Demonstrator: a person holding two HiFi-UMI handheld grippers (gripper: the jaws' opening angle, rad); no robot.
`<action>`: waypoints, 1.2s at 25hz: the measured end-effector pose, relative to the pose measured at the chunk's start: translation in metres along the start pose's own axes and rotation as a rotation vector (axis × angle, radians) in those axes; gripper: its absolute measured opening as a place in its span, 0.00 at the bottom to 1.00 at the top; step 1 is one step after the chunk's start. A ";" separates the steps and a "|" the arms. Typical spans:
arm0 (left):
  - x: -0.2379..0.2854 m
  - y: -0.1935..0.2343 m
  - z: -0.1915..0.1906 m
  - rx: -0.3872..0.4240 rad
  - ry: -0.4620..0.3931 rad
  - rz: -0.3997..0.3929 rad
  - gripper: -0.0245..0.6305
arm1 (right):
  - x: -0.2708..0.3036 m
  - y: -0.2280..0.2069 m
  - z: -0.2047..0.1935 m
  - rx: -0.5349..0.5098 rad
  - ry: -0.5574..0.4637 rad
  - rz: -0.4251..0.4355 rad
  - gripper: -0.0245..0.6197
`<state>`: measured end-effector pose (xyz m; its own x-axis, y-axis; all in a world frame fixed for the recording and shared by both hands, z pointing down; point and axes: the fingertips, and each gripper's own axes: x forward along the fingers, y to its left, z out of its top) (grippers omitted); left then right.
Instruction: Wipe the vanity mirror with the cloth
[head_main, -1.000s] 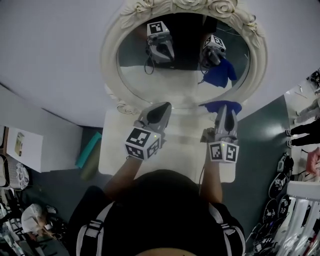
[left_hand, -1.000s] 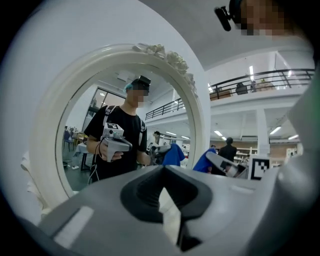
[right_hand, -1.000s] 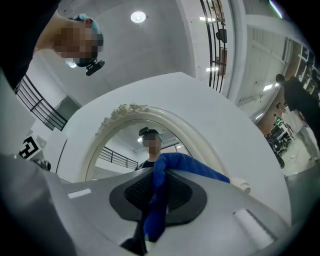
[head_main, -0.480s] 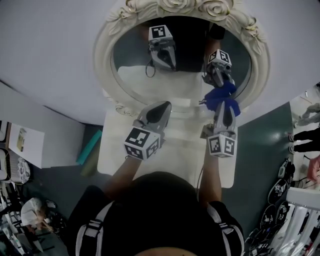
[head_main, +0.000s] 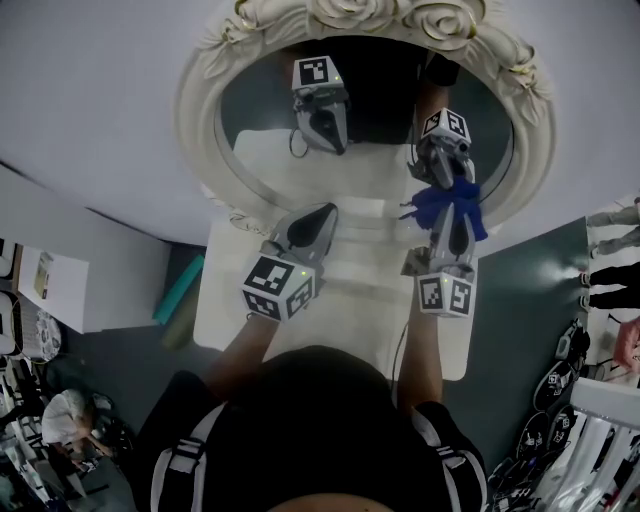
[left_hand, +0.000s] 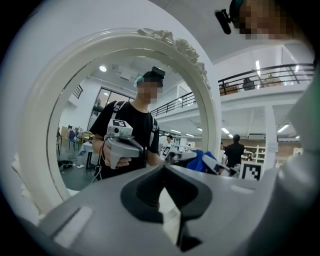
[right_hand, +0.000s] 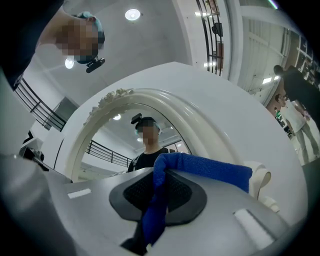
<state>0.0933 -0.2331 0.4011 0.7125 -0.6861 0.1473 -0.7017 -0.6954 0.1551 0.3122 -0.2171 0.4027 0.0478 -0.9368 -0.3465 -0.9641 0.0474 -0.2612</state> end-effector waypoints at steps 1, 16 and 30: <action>0.000 0.000 -0.001 -0.003 0.001 -0.001 0.05 | 0.000 0.000 0.000 -0.001 0.003 0.003 0.10; -0.019 0.008 0.008 -0.020 -0.045 0.004 0.05 | 0.017 0.032 0.035 -0.056 -0.032 0.074 0.10; -0.064 0.030 0.031 -0.010 -0.108 0.033 0.05 | 0.048 0.116 0.077 -0.104 -0.106 0.220 0.10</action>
<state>0.0265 -0.2168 0.3657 0.6836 -0.7284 0.0462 -0.7246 -0.6699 0.1615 0.2226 -0.2301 0.2859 -0.1442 -0.8660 -0.4788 -0.9758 0.2050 -0.0768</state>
